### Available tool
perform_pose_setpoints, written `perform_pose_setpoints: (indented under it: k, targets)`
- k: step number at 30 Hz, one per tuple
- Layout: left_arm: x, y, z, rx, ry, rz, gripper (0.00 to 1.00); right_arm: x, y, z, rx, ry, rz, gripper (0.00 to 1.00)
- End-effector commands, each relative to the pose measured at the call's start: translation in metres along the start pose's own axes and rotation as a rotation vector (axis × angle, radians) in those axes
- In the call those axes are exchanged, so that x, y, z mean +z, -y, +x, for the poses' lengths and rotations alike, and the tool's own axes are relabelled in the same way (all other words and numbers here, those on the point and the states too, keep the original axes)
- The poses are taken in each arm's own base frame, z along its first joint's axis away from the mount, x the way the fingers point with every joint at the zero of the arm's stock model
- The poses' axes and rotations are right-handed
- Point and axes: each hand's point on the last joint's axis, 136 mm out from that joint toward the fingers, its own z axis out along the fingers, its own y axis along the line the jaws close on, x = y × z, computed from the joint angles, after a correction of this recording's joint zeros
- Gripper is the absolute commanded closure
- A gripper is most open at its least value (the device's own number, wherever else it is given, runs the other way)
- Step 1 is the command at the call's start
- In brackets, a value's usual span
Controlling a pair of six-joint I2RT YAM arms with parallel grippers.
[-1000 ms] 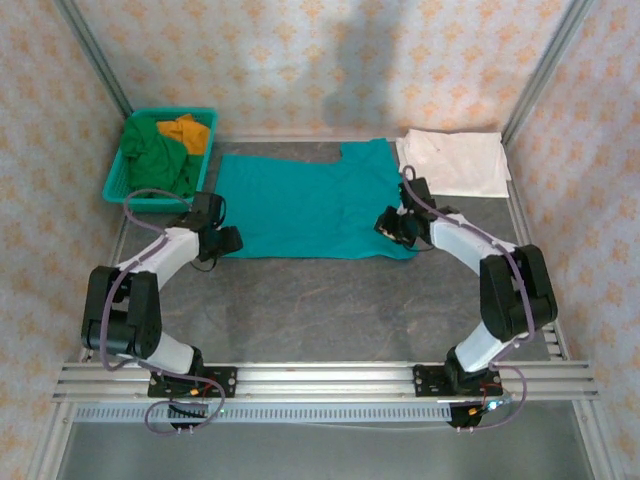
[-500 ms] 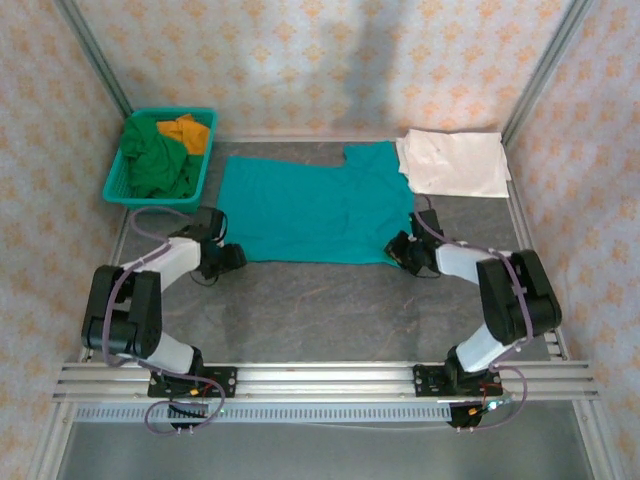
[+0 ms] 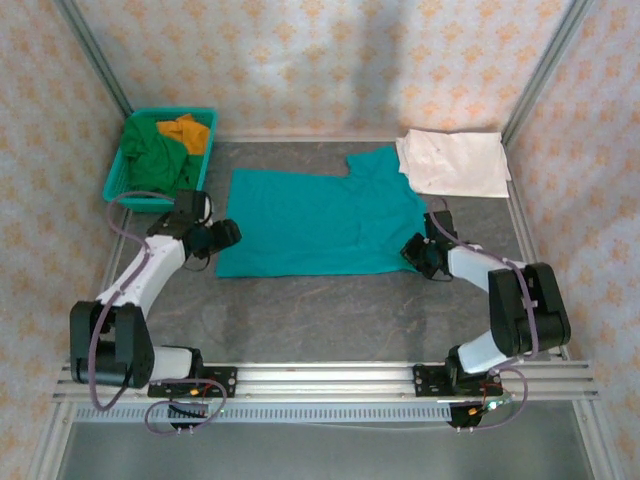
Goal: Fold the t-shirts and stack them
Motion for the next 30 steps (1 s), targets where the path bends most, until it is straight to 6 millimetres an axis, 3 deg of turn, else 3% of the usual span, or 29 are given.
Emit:
perform_pose_setpoints:
  k: [1,5,10,16,18,20,22,26,30]
  targets:
    - [0.015,-0.017,-0.006,0.048,-0.051,-0.103,0.38,0.003,-0.008,-0.010,-0.019,0.016,-0.011,0.79]
    - [0.037,-0.025,-0.010,0.080,-0.100,-0.157,0.39,0.006,-0.010,-0.012,-0.015,0.016,-0.020,0.79]
    - [0.058,-0.017,-0.006,0.129,-0.144,-0.178,0.47,0.011,-0.007,-0.010,-0.014,0.005,-0.010,0.79]
    - [0.066,-0.021,0.005,0.116,-0.165,-0.197,0.73,0.014,-0.006,-0.010,-0.010,0.003,-0.009,0.79]
    - [0.064,-0.025,0.006,0.119,-0.161,-0.216,0.77,0.014,-0.007,-0.010,-0.009,0.000,-0.013,0.79]
    - [0.059,-0.028,0.005,0.121,-0.148,-0.235,0.91,0.015,-0.007,-0.009,-0.008,-0.001,-0.015,0.79]
    - [0.053,-0.029,0.003,0.120,-0.133,-0.240,0.90,0.014,-0.007,-0.010,-0.009,0.002,-0.011,0.79]
    - [0.039,-0.033,0.000,0.114,-0.086,-0.265,0.61,0.013,-0.007,-0.010,-0.009,0.004,-0.011,0.79]
    - [0.045,-0.041,0.009,0.117,-0.130,-0.298,0.59,0.015,-0.007,-0.010,-0.009,-0.001,-0.011,0.79]
